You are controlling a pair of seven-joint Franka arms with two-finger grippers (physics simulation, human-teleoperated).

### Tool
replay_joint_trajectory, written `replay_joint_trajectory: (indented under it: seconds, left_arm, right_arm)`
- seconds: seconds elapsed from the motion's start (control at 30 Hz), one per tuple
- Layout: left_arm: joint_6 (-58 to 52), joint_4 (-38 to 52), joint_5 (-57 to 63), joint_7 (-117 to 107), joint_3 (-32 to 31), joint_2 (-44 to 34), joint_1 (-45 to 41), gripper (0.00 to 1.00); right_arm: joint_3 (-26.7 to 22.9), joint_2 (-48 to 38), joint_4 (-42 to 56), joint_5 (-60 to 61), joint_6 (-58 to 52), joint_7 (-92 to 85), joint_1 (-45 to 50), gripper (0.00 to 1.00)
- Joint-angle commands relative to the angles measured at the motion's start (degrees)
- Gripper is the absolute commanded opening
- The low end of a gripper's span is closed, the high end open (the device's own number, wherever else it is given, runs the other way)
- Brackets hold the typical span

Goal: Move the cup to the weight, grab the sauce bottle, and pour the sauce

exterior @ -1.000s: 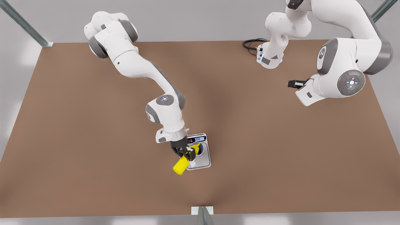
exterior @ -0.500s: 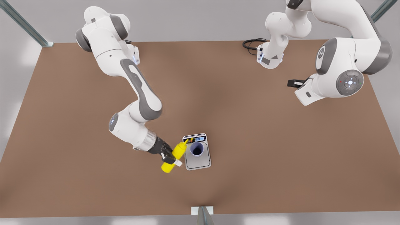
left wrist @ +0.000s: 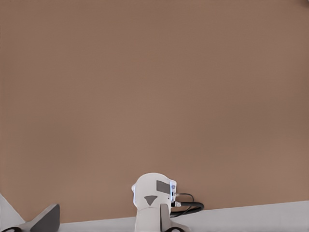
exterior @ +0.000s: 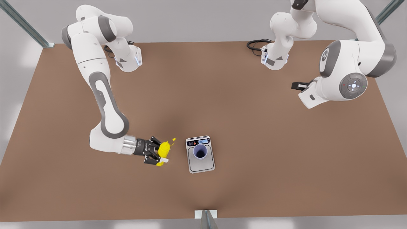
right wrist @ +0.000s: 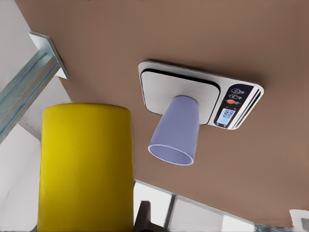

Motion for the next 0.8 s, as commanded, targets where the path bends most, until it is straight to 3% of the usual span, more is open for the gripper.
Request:
replay_joint_trajectory:
  seconds: [0.0, 0.2, 0.5, 0.77]
  left_arm:
    - [-0.09, -0.09, 0.08, 0.00, 0.00, 0.00, 0.00, 1.00]
    - [-0.35, -0.35, 0.00, 0.18, 0.00, 0.00, 0.00, 1.00]
    - [-0.53, -0.53, 0.08, 0.09, -0.52, 0.35, 0.00, 1.00]
    - [-0.53, -0.61, 0.08, 0.00, -0.52, 0.79, 0.00, 1.00]
  right_arm:
    - [0.17, 0.07, -0.23, 5.74, 2.18, -2.91, -0.27, 0.21]
    - [2.11, -0.10, -6.90, 13.83, -10.65, -4.14, -7.04, 0.21]
    - [2.99, 2.09, -14.20, 13.65, -15.05, -4.05, -12.31, 0.21]
    - [2.55, 9.48, -16.05, 13.21, -17.60, -15.04, -16.00, 0.21]
